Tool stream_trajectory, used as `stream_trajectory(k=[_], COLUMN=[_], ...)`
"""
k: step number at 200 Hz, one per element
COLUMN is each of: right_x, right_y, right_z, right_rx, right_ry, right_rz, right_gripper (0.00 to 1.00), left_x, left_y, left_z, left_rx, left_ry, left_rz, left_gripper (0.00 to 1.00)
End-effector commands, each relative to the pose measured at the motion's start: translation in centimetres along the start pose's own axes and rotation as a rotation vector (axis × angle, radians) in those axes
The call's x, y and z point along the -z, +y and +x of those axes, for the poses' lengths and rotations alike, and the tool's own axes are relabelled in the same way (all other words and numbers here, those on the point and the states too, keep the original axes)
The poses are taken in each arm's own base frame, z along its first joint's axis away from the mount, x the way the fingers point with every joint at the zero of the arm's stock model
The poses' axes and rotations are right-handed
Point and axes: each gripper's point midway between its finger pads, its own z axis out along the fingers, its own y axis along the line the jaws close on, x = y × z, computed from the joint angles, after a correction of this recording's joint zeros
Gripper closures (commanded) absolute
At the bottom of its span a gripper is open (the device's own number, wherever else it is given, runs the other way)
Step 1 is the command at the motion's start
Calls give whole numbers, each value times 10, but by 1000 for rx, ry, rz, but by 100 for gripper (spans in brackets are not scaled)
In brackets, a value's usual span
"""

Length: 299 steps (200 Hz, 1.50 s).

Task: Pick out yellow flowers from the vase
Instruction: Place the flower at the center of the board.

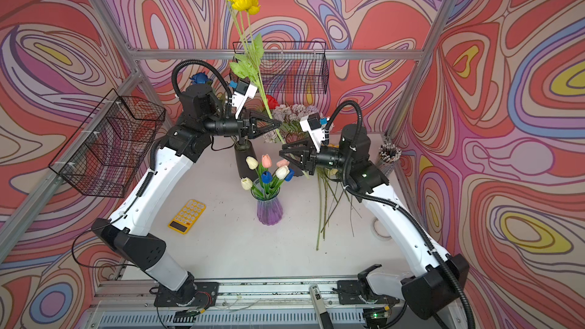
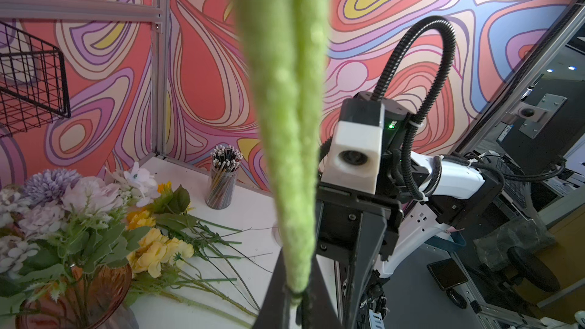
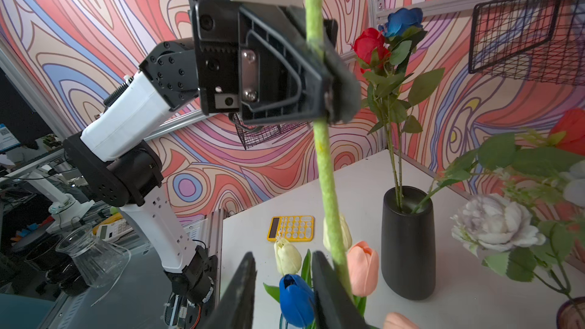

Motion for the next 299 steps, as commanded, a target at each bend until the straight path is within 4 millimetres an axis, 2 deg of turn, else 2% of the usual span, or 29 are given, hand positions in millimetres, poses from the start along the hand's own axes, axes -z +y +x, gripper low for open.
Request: stream_trajectory(k=[1, 35, 65, 99, 130, 168, 190, 216, 242, 299], right_x=[7, 5, -4, -11, -13, -12, -12, -14, -16, -19], right_y=[3, -15, -13, -13, -15, -17, -22, -22, -18, -19], right_z=[-9, 0, 9, 14, 16, 18, 20, 22, 22, 24], right_rx=[76, 73, 32, -7, -35, -44, -43, -51, -59, -76], right_ry=[-3, 41, 54, 36, 24, 18, 27, 33, 34, 40], right_rz=[54, 130, 53, -4, -10, 6, 32, 18, -20, -45], right_gripper=[68, 63, 60, 62, 74, 97, 100, 99, 89, 89], left_x=[1, 3, 1, -1, -2, -1, 0, 0, -1, -2], left_y=[-4, -5, -8, -7, -6, -4, -4, -7, -9, -13], left_z=[5, 7, 4, 4, 6, 12, 13, 12, 11, 7], left_rx=[-29, -31, -22, -6, -2, -2, -3, -7, -4, -1], left_ry=[40, 47, 41, 38, 44, 62, 64, 61, 58, 50], left_rz=[-21, -23, 8, 25, 24, 3, 7, 21, 42, 78], left_gripper=[100, 100, 100, 100, 100, 100, 100, 100, 100, 100])
